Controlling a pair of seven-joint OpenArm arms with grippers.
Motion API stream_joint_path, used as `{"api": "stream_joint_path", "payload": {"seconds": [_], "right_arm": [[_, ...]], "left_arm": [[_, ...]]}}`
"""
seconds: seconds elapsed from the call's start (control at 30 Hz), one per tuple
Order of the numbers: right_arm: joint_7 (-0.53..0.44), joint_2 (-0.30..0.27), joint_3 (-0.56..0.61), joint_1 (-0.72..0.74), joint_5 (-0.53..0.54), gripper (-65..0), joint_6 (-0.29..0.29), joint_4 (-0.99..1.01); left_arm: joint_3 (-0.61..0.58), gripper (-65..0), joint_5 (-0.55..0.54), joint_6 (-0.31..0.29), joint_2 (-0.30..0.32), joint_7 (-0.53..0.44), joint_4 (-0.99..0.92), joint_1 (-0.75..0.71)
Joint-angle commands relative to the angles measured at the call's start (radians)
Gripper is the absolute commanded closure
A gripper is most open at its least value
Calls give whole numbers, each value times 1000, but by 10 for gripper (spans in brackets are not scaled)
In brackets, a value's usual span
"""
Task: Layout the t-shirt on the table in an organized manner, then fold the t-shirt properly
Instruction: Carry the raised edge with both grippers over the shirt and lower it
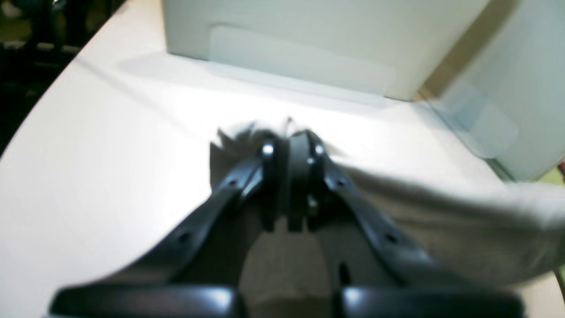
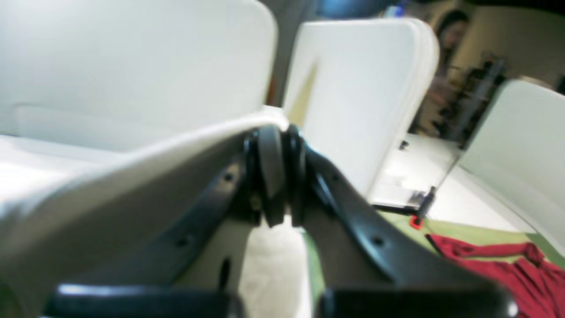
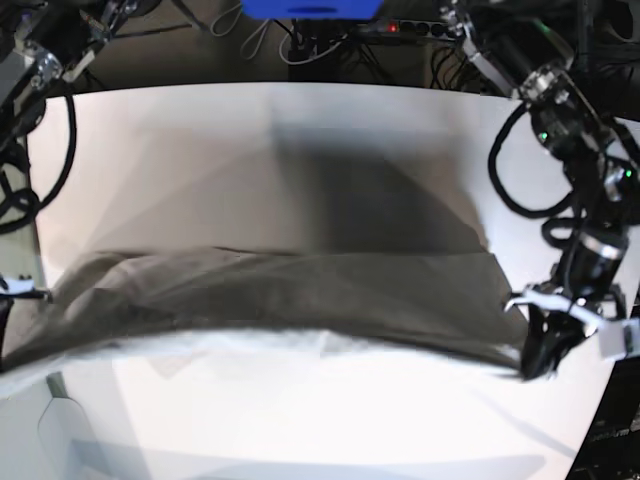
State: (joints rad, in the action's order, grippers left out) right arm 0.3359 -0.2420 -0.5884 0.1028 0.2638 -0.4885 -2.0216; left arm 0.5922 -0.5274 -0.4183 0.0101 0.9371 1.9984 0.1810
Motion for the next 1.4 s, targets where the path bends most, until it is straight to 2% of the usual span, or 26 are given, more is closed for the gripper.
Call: {"api": "stream_joint_path", "payload": {"seconds": [0.0, 0.2, 0.3, 0.47, 0.67, 0.77, 0.83, 0.97, 1.13, 1.2, 1.37], "right_arm": [[-5, -30, 17, 61, -1, -2, 18, -11], [257, -49, 153, 285, -94, -3, 15, 19], [312, -66, 212, 349, -102, -3, 15, 63], [340, -90, 308, 478, -108, -3, 20, 239], [342, -84, 344, 647, -222, -3, 17, 549], [338, -89, 404, 714, -240, -3, 17, 706], [331, -92, 456, 745, -242, -3, 17, 784], [314, -102, 526, 791, -242, -3, 17, 918], [256, -110, 615, 811, -243, -10, 17, 996], [253, -112, 628, 811, -243, -49, 17, 1010], [254, -112, 632, 803, -243, -246, 17, 1010]], "left_arm": [[-27, -3, 19, 3, -6, -36, 3, 56], [-114, -3, 257, 3, -48, -36, -87, 239], [-157, -3, 323, 3, -45, -37, -201, 340], [-194, -3, 401, 3, -40, -37, -420, 490], [-196, -3, 487, 3, -40, -48, -604, 638], [-197, -3, 554, 3, -32, -49, -776, 708], [-194, -3, 599, 3, -5, -51, -907, 743], [-194, -3, 608, 5, 34, -172, -1092, 768], [-194, -3, 606, 5, 54, -266, -1118, 763], [-194, -3, 606, 5, 54, -273, -1115, 763], [-194, -5, 606, 3, 63, -263, -1117, 763]]}}
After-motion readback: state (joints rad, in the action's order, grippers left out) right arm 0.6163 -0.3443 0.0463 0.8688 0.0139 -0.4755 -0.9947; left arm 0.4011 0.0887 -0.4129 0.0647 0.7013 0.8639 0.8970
